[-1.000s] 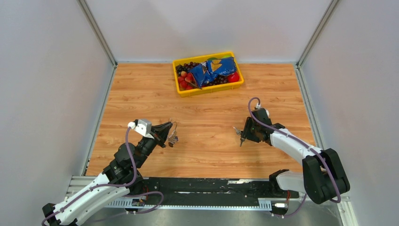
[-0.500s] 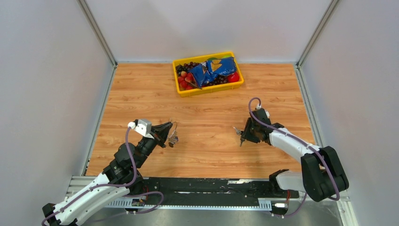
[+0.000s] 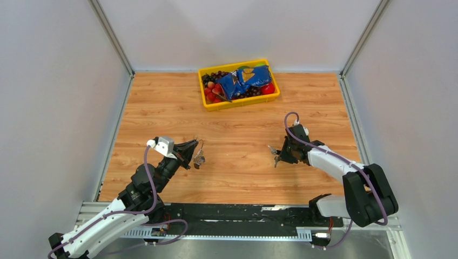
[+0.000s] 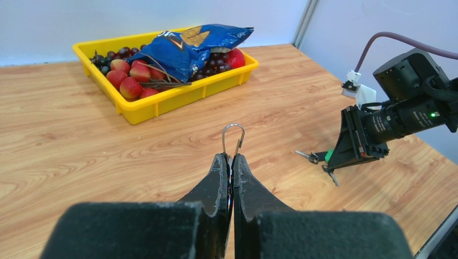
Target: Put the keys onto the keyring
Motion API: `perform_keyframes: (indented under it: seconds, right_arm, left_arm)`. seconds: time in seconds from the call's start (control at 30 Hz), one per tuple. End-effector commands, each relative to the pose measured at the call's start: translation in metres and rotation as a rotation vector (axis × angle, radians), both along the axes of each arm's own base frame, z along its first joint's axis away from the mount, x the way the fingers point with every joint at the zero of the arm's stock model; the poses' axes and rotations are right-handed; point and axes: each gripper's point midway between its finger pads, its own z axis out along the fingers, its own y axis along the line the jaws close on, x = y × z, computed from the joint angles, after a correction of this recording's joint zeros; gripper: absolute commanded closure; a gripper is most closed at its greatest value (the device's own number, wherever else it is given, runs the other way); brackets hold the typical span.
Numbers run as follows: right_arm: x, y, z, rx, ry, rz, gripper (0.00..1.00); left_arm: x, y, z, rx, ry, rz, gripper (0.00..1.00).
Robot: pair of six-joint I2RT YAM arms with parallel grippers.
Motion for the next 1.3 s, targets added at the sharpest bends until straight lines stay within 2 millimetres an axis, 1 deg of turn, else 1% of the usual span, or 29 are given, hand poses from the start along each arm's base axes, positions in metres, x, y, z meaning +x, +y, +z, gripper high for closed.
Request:
perform_keyframes:
  seconds: [0.0,0.07,0.17,0.4,0.5,0.6,0.67,0.77,0.87,0.97,1.07,1.17,1.27]
  right_arm:
    - [0.011,0.001,0.004,0.006,-0.033,-0.020,0.84]
    - [0.011,0.000,0.004,0.003,-0.033,-0.018,0.89]
    - [0.010,0.000,0.004,0.002,-0.034,-0.013,1.00]
    - [0.001,-0.004,0.010,-0.001,-0.058,0.012,1.00]
    - [-0.002,-0.006,0.020,-0.009,-0.083,0.026,1.00]
    - [-0.005,-0.007,0.035,-0.024,-0.120,0.048,1.00]
    - [-0.006,-0.003,0.051,-0.008,-0.167,0.086,1.00]
    - [-0.009,0.011,0.074,0.028,-0.244,0.172,1.00]
    - [-0.017,0.035,0.100,0.105,-0.314,0.313,1.00]
    - [-0.027,0.055,0.131,0.160,-0.404,0.458,1.00]
    - [-0.041,0.076,0.160,0.230,-0.477,0.617,1.00]
    - [-0.062,0.098,0.186,0.339,-0.516,0.789,1.00]
    - [-0.081,0.116,0.211,0.428,-0.559,0.926,1.00]
  left_arm:
    - [-0.003,0.002,0.031,-0.078,-0.055,-0.008,1.00]
    - [-0.003,0.002,0.030,-0.077,-0.055,-0.007,1.00]
    - [-0.003,0.002,0.031,-0.077,-0.055,-0.007,1.00]
    - [-0.003,0.001,0.031,-0.077,-0.055,-0.010,1.00]
    - [-0.003,0.001,0.031,-0.077,-0.056,-0.012,1.00]
    - [-0.003,0.000,0.031,-0.076,-0.055,-0.015,1.00]
    - [-0.004,0.000,0.031,-0.076,-0.057,-0.018,1.00]
    - [-0.005,-0.001,0.033,-0.076,-0.062,-0.027,1.00]
    - [-0.006,-0.003,0.033,-0.075,-0.066,-0.037,1.00]
    - [-0.008,-0.006,0.034,-0.072,-0.076,-0.060,1.00]
    - [-0.011,-0.010,0.036,-0.067,-0.088,-0.086,1.00]
    - [-0.015,-0.017,0.038,-0.062,-0.102,-0.130,1.00]
    - [-0.020,-0.021,0.042,-0.060,-0.123,-0.165,1.00]
